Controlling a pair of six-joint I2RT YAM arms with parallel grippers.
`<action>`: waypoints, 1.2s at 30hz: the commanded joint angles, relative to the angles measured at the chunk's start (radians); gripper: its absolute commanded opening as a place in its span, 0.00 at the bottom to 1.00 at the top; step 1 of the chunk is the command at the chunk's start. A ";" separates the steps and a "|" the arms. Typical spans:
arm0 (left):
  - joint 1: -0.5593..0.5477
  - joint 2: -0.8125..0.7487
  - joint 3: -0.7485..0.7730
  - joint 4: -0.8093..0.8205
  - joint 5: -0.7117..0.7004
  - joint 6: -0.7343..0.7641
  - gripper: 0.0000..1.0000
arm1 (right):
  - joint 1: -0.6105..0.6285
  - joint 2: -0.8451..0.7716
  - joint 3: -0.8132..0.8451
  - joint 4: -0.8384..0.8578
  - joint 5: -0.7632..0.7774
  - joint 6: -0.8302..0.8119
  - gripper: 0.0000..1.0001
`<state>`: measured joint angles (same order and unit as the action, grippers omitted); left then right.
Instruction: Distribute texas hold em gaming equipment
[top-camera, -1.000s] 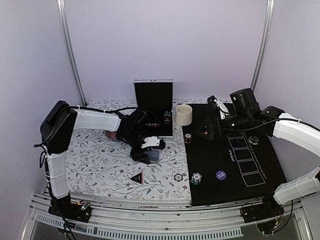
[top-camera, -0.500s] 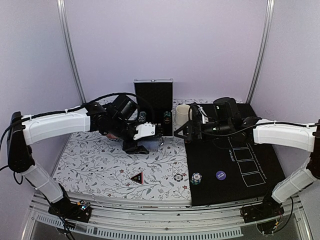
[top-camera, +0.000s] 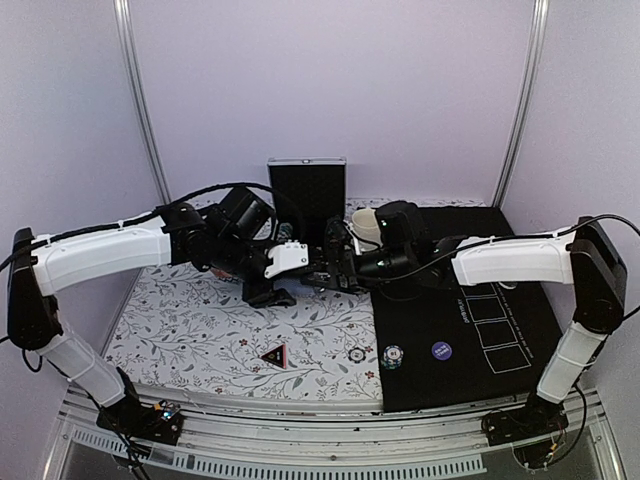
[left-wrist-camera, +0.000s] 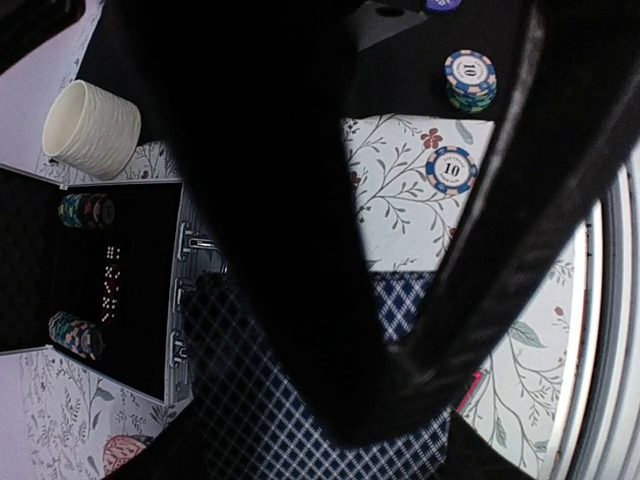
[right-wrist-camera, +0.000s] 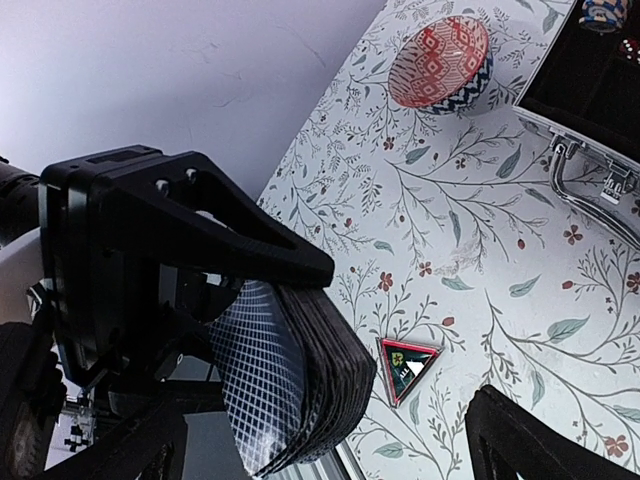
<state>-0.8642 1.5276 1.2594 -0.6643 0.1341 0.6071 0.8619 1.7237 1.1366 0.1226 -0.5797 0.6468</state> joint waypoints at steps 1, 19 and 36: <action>-0.019 -0.028 0.021 -0.001 -0.004 -0.027 0.63 | 0.008 0.056 0.042 0.052 -0.018 0.014 0.99; -0.020 -0.054 0.001 0.028 -0.015 -0.026 0.61 | -0.006 0.003 0.032 -0.095 0.079 -0.080 0.75; -0.021 -0.039 -0.042 0.068 -0.044 -0.018 0.59 | -0.006 0.007 0.125 -0.190 0.061 -0.120 0.37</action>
<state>-0.8734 1.5002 1.2350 -0.6212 0.1017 0.5896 0.8608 1.7462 1.2331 -0.0135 -0.5343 0.5507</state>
